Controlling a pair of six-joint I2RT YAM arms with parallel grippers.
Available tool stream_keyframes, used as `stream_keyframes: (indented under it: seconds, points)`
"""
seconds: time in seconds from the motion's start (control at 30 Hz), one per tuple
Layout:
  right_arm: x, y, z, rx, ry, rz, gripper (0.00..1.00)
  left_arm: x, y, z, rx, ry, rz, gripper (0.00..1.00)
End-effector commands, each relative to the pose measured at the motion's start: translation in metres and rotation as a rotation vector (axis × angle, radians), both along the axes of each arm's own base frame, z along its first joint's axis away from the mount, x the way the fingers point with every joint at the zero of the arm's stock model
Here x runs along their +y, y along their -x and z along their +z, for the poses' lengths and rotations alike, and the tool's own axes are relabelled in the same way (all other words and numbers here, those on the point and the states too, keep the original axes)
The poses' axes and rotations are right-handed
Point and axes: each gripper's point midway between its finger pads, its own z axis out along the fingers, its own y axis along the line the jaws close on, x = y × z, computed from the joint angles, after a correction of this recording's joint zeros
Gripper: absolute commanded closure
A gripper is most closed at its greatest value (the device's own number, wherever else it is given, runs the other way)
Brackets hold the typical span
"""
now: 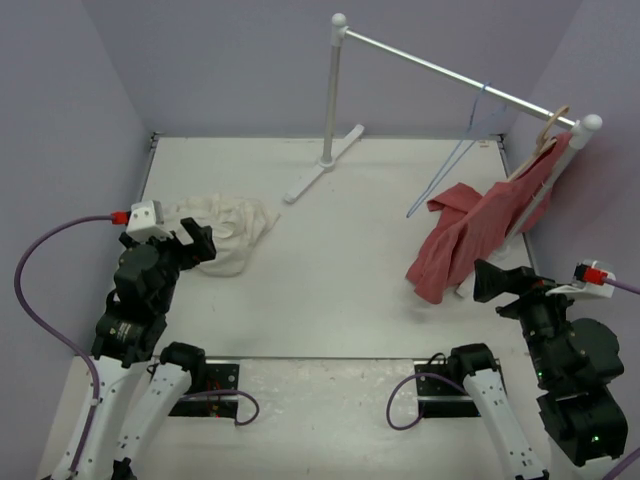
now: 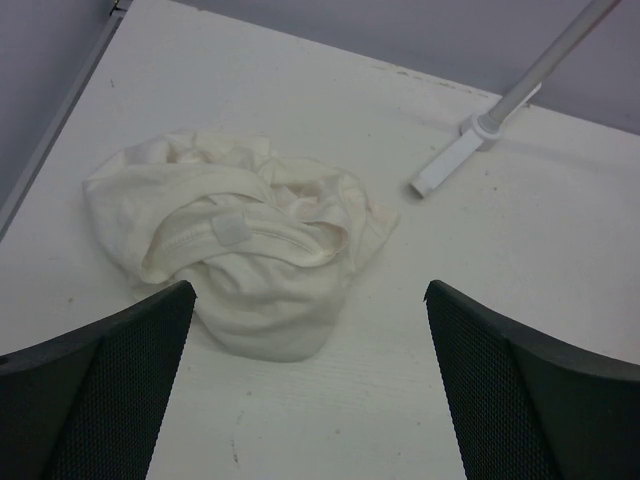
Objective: Place the t-shirt on the hanger
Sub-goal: Pick up the hanger from the clothesline.
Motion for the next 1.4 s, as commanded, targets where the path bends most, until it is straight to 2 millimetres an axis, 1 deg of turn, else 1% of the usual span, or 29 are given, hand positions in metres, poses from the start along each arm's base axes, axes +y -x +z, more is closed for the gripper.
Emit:
stream_keyframes:
  seconds: [0.0,0.07,0.17,0.3,0.37,0.47,0.53,0.57,0.6,0.63,0.67,0.7,0.73,0.8,0.83,0.87,0.9,1.0,1.03,1.07,1.1,1.27,1.37]
  points:
    - [-0.002,-0.013,0.001,0.027,-0.007,-0.029,0.01,-0.004,-0.006,0.003,-0.021,0.005,-0.012,0.00]
    - [-0.003,-0.014,0.001,0.021,-0.031,-0.041,0.01,-0.006,-0.007,0.002,-0.018,0.005,-0.024,0.00]
    - [0.006,-0.017,0.007,0.000,-0.075,-0.005,0.01,-0.007,-0.010,-0.001,-0.001,-0.002,-0.029,0.00]
    - [0.007,-0.023,0.008,0.021,-0.104,-0.014,0.01,-0.007,-0.009,-0.001,-0.004,-0.001,-0.031,0.00]
    - [0.012,-0.027,0.011,0.019,-0.116,0.006,0.01,-0.007,-0.008,0.000,-0.008,0.000,-0.031,0.00]
    - [0.029,-0.035,0.031,-0.025,-0.110,0.103,0.01,-0.008,-0.009,-0.001,-0.004,0.000,-0.035,0.00]
    - [0.037,-0.041,0.042,-0.036,-0.113,0.139,0.01,-0.009,-0.010,-0.002,0.000,0.000,-0.037,0.00]
    - [0.040,-0.048,0.049,-0.027,-0.116,0.149,0.01,-0.009,-0.010,-0.003,0.004,0.000,-0.040,0.00]
    - [0.045,-0.052,0.063,-0.035,-0.125,0.172,0.01,-0.010,-0.011,-0.004,0.008,-0.001,-0.042,0.00]
    - [0.053,-0.062,0.068,-0.019,-0.137,0.205,0.01,-0.010,-0.011,-0.005,0.010,-0.002,-0.041,0.00]
    - [0.061,-0.073,0.068,0.004,-0.143,0.235,0.01,-0.010,-0.012,-0.006,0.014,-0.003,-0.039,0.00]
    - [0.069,-0.079,0.076,0.011,-0.154,0.273,0.02,-0.009,-0.012,-0.007,0.020,-0.004,-0.038,0.00]
    - [0.073,-0.083,0.084,0.007,-0.158,0.291,0.03,-0.010,-0.013,-0.007,0.022,-0.004,-0.038,0.00]
    - [0.080,-0.110,0.087,0.055,-0.149,0.301,0.08,-0.011,-0.013,-0.008,0.025,-0.003,-0.044,0.00]
    - [0.079,-0.126,0.085,0.084,-0.132,0.281,0.11,-0.012,-0.012,-0.007,0.021,0.000,-0.049,0.00]
    - [0.075,-0.144,0.079,0.131,-0.108,0.244,0.13,-0.012,-0.012,-0.007,0.021,0.000,-0.051,0.00]
    - [0.068,-0.159,0.073,0.169,-0.086,0.193,0.15,-0.012,-0.012,-0.007,0.019,0.001,-0.053,0.00]
    - [0.035,-0.193,0.053,0.276,0.011,-0.013,0.22,-0.014,-0.012,-0.006,0.015,0.003,-0.064,0.00]
    - [0.036,-0.202,0.052,0.287,0.017,-0.018,0.22,-0.015,-0.012,-0.006,0.016,0.003,-0.065,0.00]
    - [0.032,-0.213,0.054,0.294,0.044,-0.045,0.27,-0.016,-0.013,-0.007,0.019,0.003,-0.072,0.00]
    - [0.031,-0.224,0.046,0.325,0.058,-0.055,0.27,-0.017,-0.013,-0.008,0.022,0.002,-0.077,0.00]
    - [0.022,-0.249,0.020,0.407,0.118,-0.136,0.29,-0.018,-0.013,-0.007,0.019,0.003,-0.087,0.00]
    - [0.026,-0.259,-0.001,0.438,0.119,-0.125,0.35,-0.019,-0.013,-0.007,0.017,0.003,-0.090,0.00]
